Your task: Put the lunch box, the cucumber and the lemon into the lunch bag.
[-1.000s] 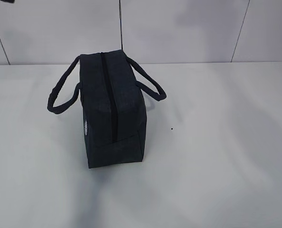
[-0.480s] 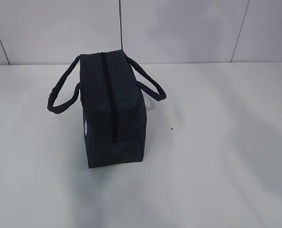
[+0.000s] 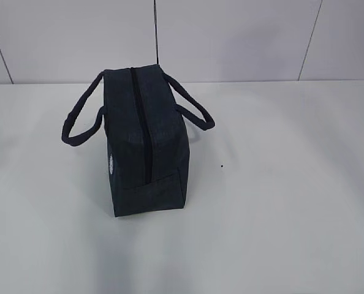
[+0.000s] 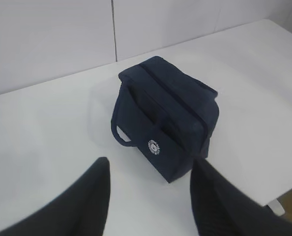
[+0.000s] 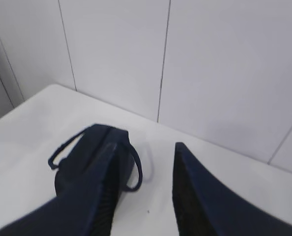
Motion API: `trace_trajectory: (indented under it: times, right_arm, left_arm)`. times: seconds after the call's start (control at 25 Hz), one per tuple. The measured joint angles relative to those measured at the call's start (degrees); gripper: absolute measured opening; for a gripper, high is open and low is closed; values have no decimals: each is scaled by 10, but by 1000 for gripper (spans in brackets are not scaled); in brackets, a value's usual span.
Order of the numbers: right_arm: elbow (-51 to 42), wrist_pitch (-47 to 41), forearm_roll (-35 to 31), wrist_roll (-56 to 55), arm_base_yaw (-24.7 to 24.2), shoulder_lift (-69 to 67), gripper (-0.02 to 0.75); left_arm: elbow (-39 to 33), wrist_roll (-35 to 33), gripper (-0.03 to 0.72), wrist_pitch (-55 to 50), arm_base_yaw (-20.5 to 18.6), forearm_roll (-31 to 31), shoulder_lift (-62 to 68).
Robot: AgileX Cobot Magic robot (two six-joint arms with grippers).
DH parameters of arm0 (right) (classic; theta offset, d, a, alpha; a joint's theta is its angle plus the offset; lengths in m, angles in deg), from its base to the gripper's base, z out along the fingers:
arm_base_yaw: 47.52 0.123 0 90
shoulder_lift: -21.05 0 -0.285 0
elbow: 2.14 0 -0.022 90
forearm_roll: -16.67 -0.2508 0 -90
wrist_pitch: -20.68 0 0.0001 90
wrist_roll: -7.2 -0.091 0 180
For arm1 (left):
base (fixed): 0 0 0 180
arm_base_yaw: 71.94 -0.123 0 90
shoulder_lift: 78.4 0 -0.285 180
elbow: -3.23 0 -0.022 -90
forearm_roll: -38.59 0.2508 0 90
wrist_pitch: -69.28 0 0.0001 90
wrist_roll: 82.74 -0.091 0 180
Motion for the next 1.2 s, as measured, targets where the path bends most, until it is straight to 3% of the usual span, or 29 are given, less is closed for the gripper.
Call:
trace_trajectory:
  times: [0.28, 0.48, 0.88, 1.2]
  right_arm:
    - [-314, 68, 30, -12, 0, 269, 277]
    - [-496, 90, 31, -15, 0, 423, 277]
    - [-678, 47, 38, -33, 0, 569, 278]
    - [-762, 24, 39, -34, 0, 596, 321]
  left_arm:
    - [-3, 3, 357, -34, 1, -9, -15]
    - [-54, 4, 347, -39, 1, -13, -56]
    - [-204, 7, 346, -73, 19, -13, -226]
    - [-267, 12, 344, -90, 22, 12, -337]
